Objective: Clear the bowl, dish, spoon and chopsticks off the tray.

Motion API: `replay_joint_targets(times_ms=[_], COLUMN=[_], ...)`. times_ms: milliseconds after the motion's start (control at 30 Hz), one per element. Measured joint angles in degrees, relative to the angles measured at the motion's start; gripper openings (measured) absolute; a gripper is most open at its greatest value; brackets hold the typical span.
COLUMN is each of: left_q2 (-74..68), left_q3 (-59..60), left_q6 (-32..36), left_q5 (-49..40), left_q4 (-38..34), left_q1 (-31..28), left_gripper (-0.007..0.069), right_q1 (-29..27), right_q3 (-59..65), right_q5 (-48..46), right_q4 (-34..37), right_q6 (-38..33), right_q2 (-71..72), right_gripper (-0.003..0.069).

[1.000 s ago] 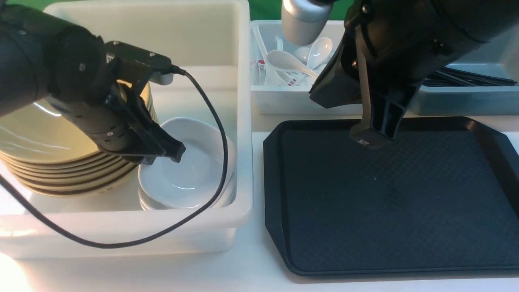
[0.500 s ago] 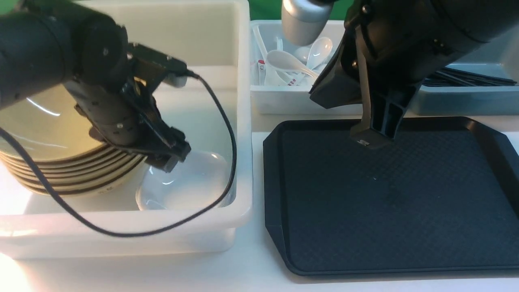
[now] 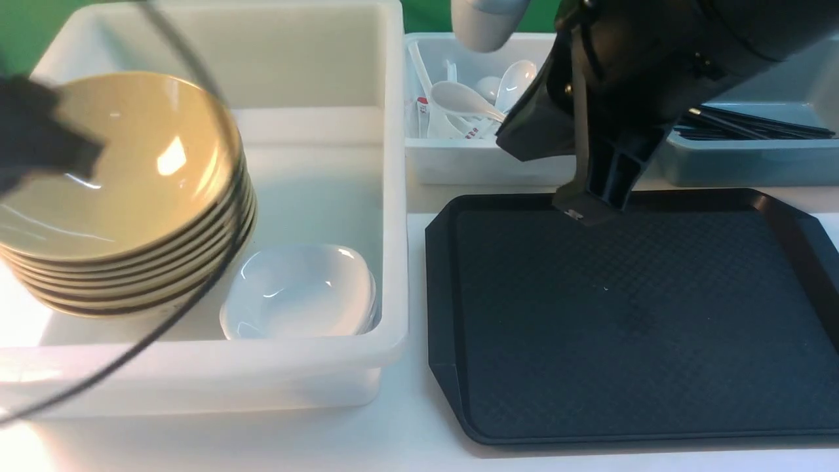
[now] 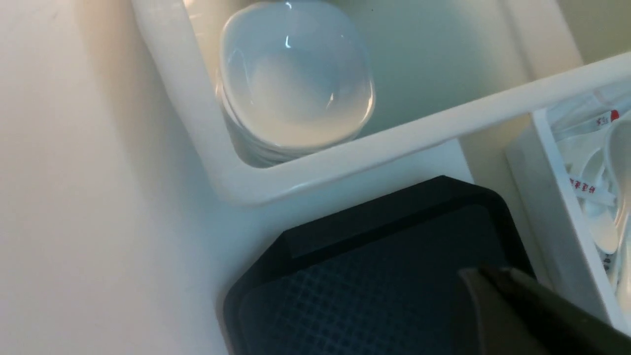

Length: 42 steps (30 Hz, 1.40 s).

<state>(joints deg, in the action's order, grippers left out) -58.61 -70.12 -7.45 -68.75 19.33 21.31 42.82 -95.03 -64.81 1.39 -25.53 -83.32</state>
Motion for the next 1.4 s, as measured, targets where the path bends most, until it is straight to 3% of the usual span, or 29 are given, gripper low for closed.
replay_joint_targets(times_ms=[100, 167, 367, 400, 667, 800, 1400], left_q2=[12.4, 20.9, 33.2, 35.7, 37.7, 37.8, 37.8], left_q3=[11.1, 19.7, 32.8, 35.8, 40.2, 40.2, 40.2], left_q6=[-3.9, -8.6, -16.6, -17.7, -18.4, -18.4, -18.4], left_q5=[4.5, 8.0, 12.4, 13.5, 19.9, 20.3, 20.4], left_q4=[1.0, 3.2, 7.5, 7.8, 9.0, 9.4, 9.5], left_q1=[0.0, 0.0, 0.0, 0.0, 0.0, 0.0, 0.0], left_gripper=[0.0035, 0.0000, -0.0011, -0.0011, -0.0011, -0.0011, -0.0011], right_q1=[0.0, 0.0, 0.0, 0.0, 0.0, 0.0, 0.0], right_q3=[0.0, 0.1, 7.4, 11.7, 37.2, 47.0, 51.6], right_q5=[1.6, 2.3, 11.4, 16.7, 42.5, 50.9, 53.8], right_q4=[0.1, 0.1, 0.3, 0.3, 2.0, 2.7, 2.9], right_q6=[0.3, 0.6, 2.7, 3.1, 3.3, 3.4, 3.4], right_q2=[0.0, 0.2, 5.8, 9.7, 30.3, 38.0, 42.7], right_gripper=[0.0045, 0.0045, 0.0045, 0.0045, 0.0046, 0.0046, 0.0046])
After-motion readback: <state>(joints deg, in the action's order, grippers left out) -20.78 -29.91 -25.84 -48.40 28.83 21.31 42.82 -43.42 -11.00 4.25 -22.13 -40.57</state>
